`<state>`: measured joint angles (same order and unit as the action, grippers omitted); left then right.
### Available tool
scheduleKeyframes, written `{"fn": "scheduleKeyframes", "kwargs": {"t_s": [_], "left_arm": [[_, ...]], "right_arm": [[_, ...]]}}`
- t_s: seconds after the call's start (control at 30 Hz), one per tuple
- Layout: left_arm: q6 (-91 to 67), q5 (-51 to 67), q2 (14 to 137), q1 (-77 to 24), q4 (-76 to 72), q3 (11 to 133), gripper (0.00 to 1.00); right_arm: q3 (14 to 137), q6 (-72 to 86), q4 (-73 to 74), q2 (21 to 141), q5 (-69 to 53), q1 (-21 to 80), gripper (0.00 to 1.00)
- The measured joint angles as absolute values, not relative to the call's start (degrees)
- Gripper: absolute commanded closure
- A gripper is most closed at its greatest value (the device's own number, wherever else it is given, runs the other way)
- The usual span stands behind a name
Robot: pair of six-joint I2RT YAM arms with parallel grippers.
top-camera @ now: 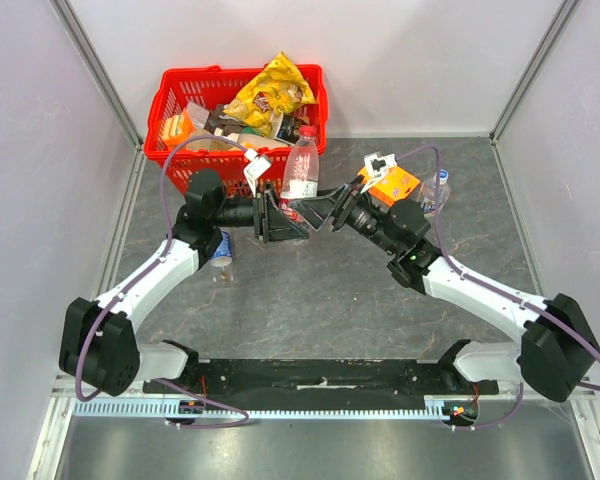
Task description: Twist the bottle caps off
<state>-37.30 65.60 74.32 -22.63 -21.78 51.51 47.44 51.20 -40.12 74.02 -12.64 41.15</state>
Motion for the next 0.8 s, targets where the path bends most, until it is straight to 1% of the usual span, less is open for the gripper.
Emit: {"fn": "scheduleKeyframes", "kwargs": {"t_s": [0.2,0.37,0.47,0.63,0.8], "left_arm": [[-31.0,62.8,74.3,-22.7,-10.7,54.8,0.66],[-20.9,55.5,74.3,-24.8,3.2,60.4,0.67],[-14.5,49.3,73.4,-27.5,11.2,62.5,0.66],[-7.1,39.6,68.1,-29.8,21.3,60.9,0.66],[-2.0,32.2,60.8,-29.7,26.4,56.7,0.66]], "right_arm": [[50.0,45.6,-29.6,68.3,-7.5,41.1,0.02],[56.5,40.9,-19.2,65.4,-2.7,40.9,0.02],[60.0,39.0,-14.3,64.7,-1.9,40.1,0.02],[61.5,38.4,-9.1,64.2,-5.1,36.2,0.02],[62.1,40.1,-6.3,66.2,-13.5,30.3,0.02]]}}
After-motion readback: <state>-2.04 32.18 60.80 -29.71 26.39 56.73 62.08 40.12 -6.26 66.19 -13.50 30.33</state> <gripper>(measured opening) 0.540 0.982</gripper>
